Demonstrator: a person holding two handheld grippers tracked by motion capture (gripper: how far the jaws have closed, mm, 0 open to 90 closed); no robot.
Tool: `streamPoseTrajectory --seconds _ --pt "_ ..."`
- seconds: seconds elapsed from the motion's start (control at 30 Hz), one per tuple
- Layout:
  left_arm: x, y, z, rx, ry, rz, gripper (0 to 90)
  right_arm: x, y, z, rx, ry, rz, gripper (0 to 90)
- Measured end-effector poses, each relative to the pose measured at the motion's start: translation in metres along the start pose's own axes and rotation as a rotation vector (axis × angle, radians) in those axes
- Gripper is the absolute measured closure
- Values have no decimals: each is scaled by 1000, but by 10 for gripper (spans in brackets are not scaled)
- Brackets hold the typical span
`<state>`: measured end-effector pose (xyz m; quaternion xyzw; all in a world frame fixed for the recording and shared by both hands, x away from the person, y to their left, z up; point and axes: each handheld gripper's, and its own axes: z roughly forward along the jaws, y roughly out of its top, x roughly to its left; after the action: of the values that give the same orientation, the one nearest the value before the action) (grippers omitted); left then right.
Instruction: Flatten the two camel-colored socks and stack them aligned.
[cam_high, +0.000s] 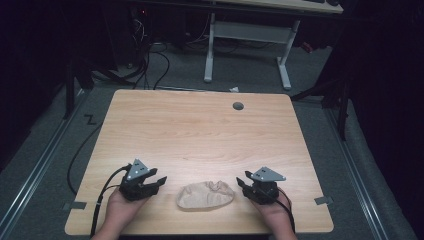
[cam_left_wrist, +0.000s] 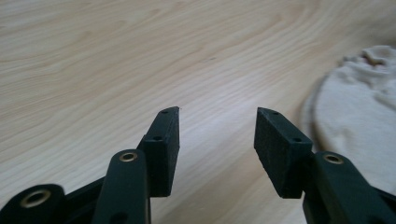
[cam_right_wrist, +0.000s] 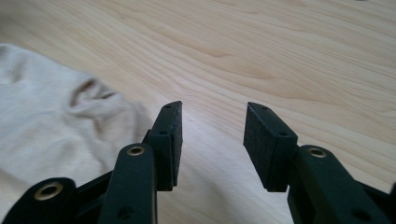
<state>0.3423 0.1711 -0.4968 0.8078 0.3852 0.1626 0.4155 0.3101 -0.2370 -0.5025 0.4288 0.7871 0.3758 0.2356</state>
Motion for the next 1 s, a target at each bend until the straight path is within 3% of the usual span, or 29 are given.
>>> streamPoseTrajectory --seconds 0.13,0.3,0.37,0.57,1.0 --pt "21 -7 -1 20 70 -23 489 -21 -6 1 5 -46 52 559" --pt "42 -21 9 107 163 -41 485 -39 -18 6 22 -90 105 551" --pt "44 -21 10 91 160 -59 485 -42 -22 10 40 -110 96 551" --pt "33 -16 12 83 160 5 486 -46 -24 16 59 -116 109 547" --pt "35 -17 10 79 147 -15 487 -43 -23 15 55 -125 101 546"
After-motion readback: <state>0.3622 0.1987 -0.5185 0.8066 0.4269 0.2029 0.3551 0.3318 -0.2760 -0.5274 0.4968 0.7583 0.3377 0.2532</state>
